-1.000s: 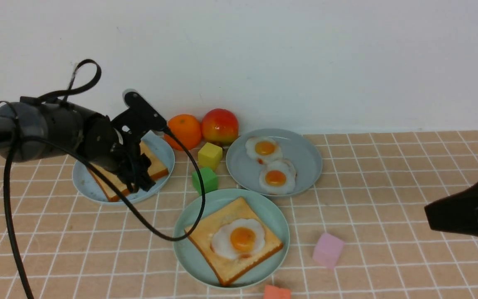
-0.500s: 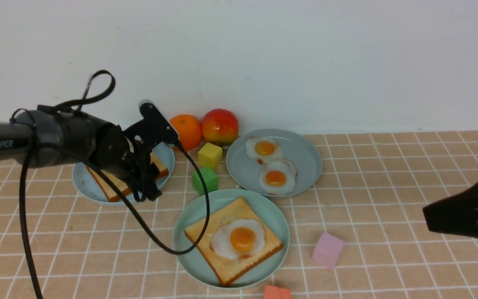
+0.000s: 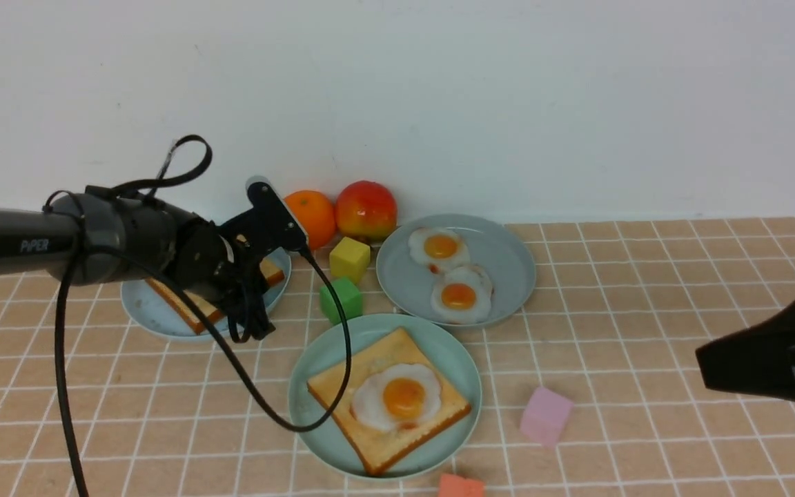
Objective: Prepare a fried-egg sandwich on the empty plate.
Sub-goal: Use the left arm to grab a slice of bread, then use the left arm to place a slice of bread on the fried egg in the middle
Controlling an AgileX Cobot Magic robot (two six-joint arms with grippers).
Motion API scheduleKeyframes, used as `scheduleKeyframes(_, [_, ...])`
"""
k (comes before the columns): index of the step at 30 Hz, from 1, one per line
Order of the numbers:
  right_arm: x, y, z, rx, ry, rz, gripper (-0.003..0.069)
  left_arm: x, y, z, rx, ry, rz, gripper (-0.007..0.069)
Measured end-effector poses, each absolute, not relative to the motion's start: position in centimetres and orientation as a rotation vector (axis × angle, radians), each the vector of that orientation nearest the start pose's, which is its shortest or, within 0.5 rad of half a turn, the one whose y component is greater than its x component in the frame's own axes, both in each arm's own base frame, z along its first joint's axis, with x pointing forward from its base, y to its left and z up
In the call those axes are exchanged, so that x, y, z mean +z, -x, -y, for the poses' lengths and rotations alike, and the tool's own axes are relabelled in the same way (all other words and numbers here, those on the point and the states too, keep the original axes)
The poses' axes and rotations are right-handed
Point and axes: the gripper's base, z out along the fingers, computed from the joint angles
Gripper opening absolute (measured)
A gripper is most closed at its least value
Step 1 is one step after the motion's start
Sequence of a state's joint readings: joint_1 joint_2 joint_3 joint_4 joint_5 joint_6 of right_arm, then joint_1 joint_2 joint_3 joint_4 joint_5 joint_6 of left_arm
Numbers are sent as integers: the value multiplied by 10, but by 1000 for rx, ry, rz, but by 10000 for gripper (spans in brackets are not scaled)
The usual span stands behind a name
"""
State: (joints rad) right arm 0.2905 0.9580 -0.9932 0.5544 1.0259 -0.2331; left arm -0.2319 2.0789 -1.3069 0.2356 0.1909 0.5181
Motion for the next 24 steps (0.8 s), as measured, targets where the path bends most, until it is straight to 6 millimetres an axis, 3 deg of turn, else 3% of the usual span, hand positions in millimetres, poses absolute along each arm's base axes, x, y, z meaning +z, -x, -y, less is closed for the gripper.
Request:
scheduleKeyframes(3, [369, -151, -88, 734, 475, -2362, 19, 148, -423, 95, 289, -1147, -2200, 15])
scheduleKeyframes(8, [369, -151, -88, 737, 475, -2362, 22, 170, -414, 93, 292, -1130, -2225, 16])
scheduleKeyframes(13, [372, -146, -87, 728, 493, -2336, 25, 229, -396, 90, 275, -978, -2212, 16])
scheduleKeyframes(16, [376, -140, -83, 697, 510, -2310, 26, 251, -382, 96, 237, -908, -2241, 16])
scheduleKeyframes(20, [381, -126, -74, 603, 540, -2270, 29, 271, -345, 137, 133, -924, -2269, 16])
scheduleKeyframes(22, [382, -121, -71, 580, 537, -2259, 31, 269, -327, 161, 90, -987, -2278, 16])
scheduleKeyframes(24, [382, -110, -66, 555, 526, -2239, 32, 261, -300, 200, 34, -1118, -2269, 16])
